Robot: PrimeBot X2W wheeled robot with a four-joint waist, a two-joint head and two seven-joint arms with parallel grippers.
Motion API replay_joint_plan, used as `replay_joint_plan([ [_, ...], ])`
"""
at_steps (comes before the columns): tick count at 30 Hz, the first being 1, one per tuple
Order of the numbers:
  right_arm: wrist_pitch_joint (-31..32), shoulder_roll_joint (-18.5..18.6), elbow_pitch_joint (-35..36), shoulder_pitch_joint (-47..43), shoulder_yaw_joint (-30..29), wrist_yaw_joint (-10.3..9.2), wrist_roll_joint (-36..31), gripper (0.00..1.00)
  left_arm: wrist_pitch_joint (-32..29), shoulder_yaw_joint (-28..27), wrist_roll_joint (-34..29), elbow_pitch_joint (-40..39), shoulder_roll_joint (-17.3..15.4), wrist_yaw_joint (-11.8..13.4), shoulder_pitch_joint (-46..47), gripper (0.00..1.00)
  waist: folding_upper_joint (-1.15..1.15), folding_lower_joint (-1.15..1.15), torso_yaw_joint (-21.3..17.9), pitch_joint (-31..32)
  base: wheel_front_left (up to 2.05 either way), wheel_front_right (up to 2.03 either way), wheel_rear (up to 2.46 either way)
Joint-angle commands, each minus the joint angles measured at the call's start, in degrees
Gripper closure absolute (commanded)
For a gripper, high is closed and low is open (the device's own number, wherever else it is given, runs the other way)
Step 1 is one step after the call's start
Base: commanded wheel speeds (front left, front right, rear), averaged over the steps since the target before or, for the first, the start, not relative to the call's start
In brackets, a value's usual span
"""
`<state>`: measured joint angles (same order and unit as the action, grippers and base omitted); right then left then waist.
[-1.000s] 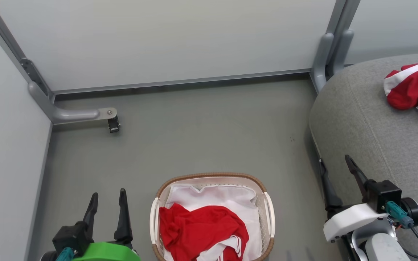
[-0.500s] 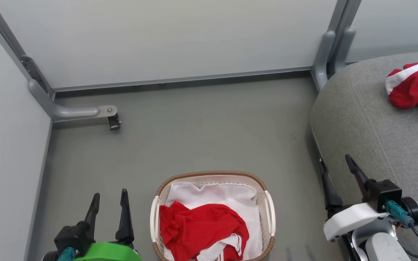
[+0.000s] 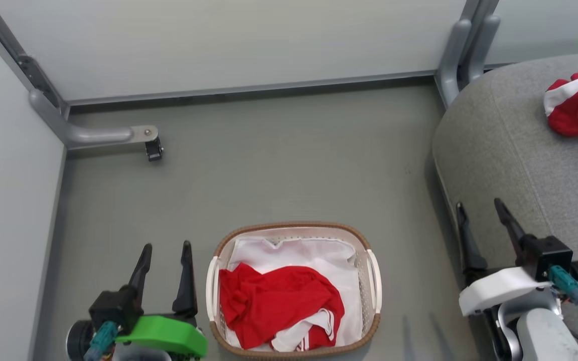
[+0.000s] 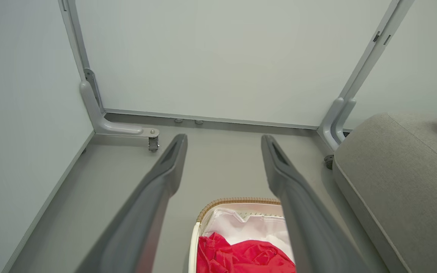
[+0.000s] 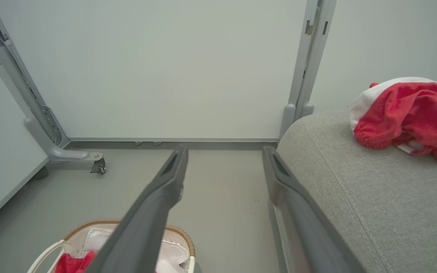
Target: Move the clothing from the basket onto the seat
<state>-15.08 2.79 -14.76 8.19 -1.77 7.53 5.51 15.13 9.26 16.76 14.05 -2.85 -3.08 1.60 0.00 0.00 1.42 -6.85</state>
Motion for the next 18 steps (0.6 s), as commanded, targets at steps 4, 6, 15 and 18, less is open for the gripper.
replay_joint_plan([
  [4,-0.1,0.2,1.5,2.5,-1.3,-0.08,-1.4,0.0,0.0,1.6,-2.1,1.2,-0.1,-1.3,4.8,0.0,0.0,0.0,-0.6,-4.7,0.0,0.0,0.0],
  [6,-0.1,0.2,2.3,4.2,-1.7,-0.08,-2.4,0.0,0.0,2.9,-2.8,2.3,-0.1,-1.8,7.2,0.0,0.0,0.0,-1.1,-7.0,0.0,0.0,0.0],
  [15,-0.1,0.2,5.4,12.5,-2.6,-0.08,-3.9,0.0,-4.2,13.0,-6.2,13.3,-0.5,-4.0,18.8,0.0,0.0,0.0,-5.0,-18.7,0.0,0.0,0.0],
  [18,-0.1,0.2,6.2,14.6,-1.8,-0.08,-3.6,0.0,-5.8,16.5,-6.5,17.0,-0.5,-4.3,21.9,0.0,0.0,0.0,-6.6,-22.7,0.0,0.0,0.0],
])
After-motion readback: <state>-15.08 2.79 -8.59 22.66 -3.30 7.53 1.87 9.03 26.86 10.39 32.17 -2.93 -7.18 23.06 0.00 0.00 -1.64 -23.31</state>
